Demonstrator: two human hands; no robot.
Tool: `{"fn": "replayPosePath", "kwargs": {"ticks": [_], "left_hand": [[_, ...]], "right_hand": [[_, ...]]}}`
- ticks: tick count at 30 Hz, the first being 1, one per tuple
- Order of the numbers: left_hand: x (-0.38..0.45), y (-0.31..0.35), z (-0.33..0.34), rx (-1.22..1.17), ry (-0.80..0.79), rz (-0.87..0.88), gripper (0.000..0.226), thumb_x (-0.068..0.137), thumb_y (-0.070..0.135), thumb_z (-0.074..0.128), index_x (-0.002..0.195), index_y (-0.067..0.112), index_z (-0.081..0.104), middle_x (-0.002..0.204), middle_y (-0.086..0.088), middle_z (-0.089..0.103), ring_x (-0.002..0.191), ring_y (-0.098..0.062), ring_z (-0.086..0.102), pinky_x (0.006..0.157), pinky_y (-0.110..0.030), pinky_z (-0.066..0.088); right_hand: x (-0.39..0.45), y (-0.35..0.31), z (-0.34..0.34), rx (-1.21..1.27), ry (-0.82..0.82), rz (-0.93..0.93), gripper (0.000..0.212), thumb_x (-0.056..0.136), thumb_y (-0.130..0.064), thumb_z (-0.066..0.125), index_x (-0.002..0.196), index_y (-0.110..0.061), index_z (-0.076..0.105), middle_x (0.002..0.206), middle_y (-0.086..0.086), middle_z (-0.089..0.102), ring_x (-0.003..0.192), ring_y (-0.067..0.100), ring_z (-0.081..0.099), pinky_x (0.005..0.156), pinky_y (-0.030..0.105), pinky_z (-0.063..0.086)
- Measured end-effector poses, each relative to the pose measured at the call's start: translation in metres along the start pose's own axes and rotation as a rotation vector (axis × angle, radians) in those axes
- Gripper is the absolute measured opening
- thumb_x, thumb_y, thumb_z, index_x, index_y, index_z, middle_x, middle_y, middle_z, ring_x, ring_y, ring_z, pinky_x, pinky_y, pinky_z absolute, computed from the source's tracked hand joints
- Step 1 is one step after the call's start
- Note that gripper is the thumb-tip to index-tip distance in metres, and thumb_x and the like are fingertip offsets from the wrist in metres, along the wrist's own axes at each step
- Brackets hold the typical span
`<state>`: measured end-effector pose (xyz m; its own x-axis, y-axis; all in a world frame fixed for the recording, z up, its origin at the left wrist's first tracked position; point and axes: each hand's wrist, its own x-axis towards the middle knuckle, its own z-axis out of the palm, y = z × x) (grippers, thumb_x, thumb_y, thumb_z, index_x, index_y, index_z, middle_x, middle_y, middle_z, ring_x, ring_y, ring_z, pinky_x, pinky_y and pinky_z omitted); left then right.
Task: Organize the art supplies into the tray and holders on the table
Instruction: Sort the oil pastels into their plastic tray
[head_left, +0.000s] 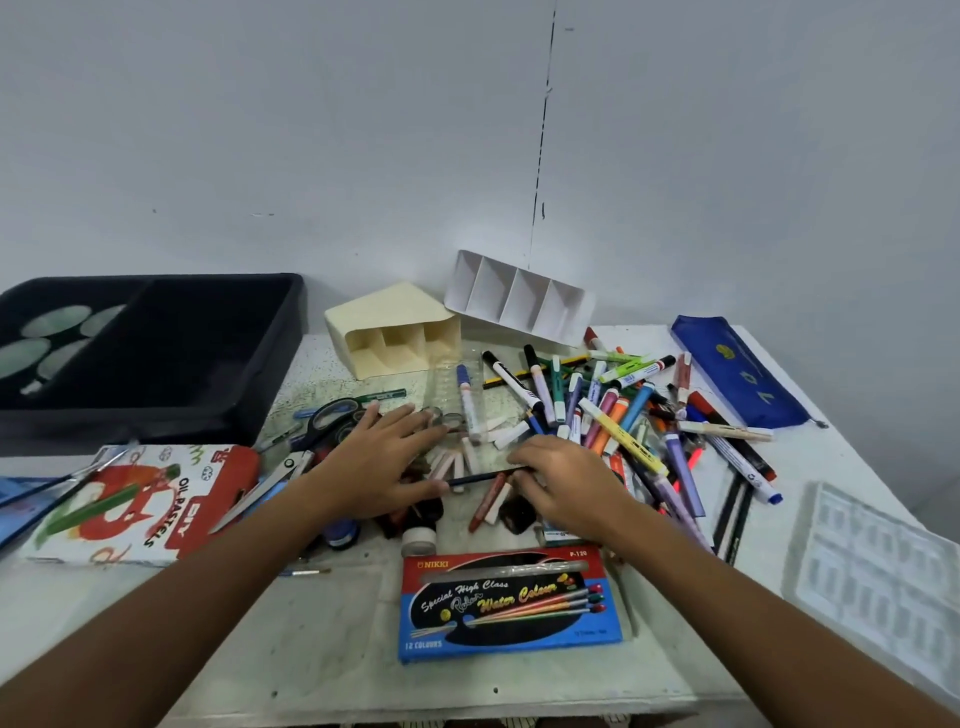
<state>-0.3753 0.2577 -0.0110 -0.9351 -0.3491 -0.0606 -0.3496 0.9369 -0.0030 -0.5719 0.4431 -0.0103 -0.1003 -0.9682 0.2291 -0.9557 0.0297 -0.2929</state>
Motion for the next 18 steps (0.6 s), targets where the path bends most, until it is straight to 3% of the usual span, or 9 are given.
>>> {"fn": "replayPosePath", "kwargs": {"ticks": [3,6,8,11,14,18], "left_hand": [[-0.010,-0.011,0.006,0.035,-0.052,0.037,0.098,0.072,0.092,0.013,0.154,0.037,0.011,0.164,0.002,0.005,0.150,-0.019,-0.006,0.117,-0.047,-0.012],[-0.020,-0.023,0.013,0.057,-0.102,-0.008,0.098,0.069,0.095,0.013,0.151,0.044,-0.007,0.163,0.006,-0.005,0.147,-0.018,-0.019,0.117,-0.052,-0.011],[-0.023,-0.031,0.014,0.030,-0.113,-0.032,0.103,0.065,0.098,0.014,0.150,0.044,-0.007,0.162,0.007,-0.008,0.146,-0.016,-0.022,0.117,-0.051,-0.012],[-0.026,-0.041,0.014,0.007,-0.120,-0.057,0.112,0.059,0.101,0.019,0.151,0.042,-0.004,0.161,0.010,-0.011,0.145,-0.014,-0.022,0.117,-0.052,-0.012],[-0.029,-0.047,0.013,-0.021,-0.157,-0.094,0.119,0.052,0.104,0.024,0.147,0.044,-0.013,0.156,0.011,-0.022,0.142,-0.014,-0.028,0.116,-0.053,-0.014],[-0.039,-0.054,0.010,-0.106,-0.156,-0.146,0.122,0.050,0.104,0.028,0.144,0.044,-0.019,0.152,0.014,-0.027,0.141,-0.013,-0.029,0.118,-0.053,-0.012]], "right_hand": [[-0.002,0.000,0.006,-0.080,-0.009,-0.046,0.030,0.095,-0.024,0.054,0.117,-0.009,0.068,0.115,0.007,0.067,0.110,0.023,0.060,0.096,0.038,0.046],[-0.008,-0.010,0.019,-0.128,-0.088,-0.035,0.039,0.102,-0.037,0.037,0.124,-0.017,0.063,0.124,0.004,0.062,0.119,0.021,0.053,0.111,0.037,0.027],[-0.011,-0.019,0.024,-0.126,-0.113,-0.030,0.044,0.103,-0.043,0.032,0.126,-0.019,0.060,0.129,0.005,0.059,0.122,0.021,0.050,0.114,0.036,0.020],[-0.012,-0.029,0.026,-0.121,-0.142,-0.043,0.047,0.102,-0.046,0.034,0.131,-0.017,0.057,0.137,0.008,0.053,0.129,0.024,0.044,0.115,0.037,0.018],[-0.014,-0.034,0.026,-0.098,-0.147,-0.042,0.048,0.101,-0.047,0.035,0.132,-0.017,0.055,0.142,0.008,0.049,0.134,0.024,0.039,0.116,0.037,0.017],[-0.013,-0.037,0.028,-0.042,-0.107,-0.073,0.040,0.099,-0.038,0.043,0.128,-0.014,0.060,0.136,0.006,0.054,0.128,0.022,0.046,0.110,0.037,0.032]]}}
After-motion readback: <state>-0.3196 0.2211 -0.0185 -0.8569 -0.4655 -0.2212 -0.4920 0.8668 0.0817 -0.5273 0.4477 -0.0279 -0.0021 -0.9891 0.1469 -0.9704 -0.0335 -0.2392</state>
